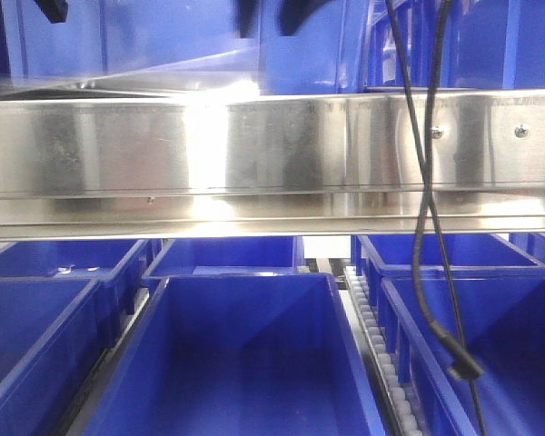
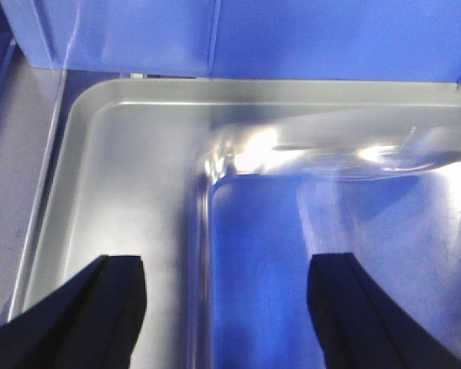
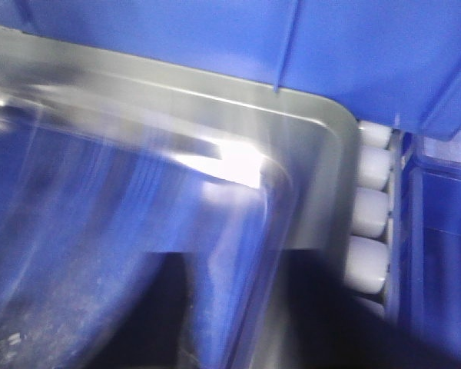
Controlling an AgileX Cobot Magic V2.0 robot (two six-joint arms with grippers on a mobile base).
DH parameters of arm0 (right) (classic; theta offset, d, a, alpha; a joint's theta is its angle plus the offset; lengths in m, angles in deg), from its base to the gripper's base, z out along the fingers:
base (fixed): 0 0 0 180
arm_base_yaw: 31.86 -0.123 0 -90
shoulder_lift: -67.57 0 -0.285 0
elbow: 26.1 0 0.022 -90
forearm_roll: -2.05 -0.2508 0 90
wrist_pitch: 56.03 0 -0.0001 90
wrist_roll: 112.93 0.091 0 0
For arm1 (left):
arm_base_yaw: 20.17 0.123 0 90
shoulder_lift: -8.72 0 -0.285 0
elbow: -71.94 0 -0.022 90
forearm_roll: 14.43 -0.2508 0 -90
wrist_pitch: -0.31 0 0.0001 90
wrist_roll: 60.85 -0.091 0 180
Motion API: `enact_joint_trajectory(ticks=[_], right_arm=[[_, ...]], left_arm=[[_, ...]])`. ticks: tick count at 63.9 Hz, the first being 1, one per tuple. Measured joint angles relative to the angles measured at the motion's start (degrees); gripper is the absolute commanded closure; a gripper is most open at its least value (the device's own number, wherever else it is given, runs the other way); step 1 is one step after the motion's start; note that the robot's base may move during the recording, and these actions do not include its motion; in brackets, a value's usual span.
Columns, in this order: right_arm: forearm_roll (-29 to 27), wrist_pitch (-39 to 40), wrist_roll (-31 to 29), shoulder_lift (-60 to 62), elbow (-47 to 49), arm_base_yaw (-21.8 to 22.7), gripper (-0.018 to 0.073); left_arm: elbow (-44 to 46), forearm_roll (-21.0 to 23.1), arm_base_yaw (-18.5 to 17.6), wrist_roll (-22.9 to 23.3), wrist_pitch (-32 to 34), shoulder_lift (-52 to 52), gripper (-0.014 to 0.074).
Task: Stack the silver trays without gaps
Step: 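Lower the silver tray onto the tray on the upper shelf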
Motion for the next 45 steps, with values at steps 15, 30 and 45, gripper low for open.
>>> enact_joint_trajectory(ticks=[15, 30, 45], right_arm=[[-0.2, -1.2, 0.4, 0.0, 0.0, 0.0, 0.0297], [-1.7, -2.4, 0.5, 0.0, 0.0, 0.0, 0.0425], [-2.0, -4.4, 0.5, 0.0, 0.0, 0.0, 0.0636]], left_arm=[[0.0, 0.1, 0.0, 0.0, 0.0, 0.0, 0.023], [0.0, 0.2, 0.0, 0.0, 0.0, 0.0, 0.0431], [0.0, 0.2, 0.0, 0.0, 0.0, 0.1, 0.0592]])
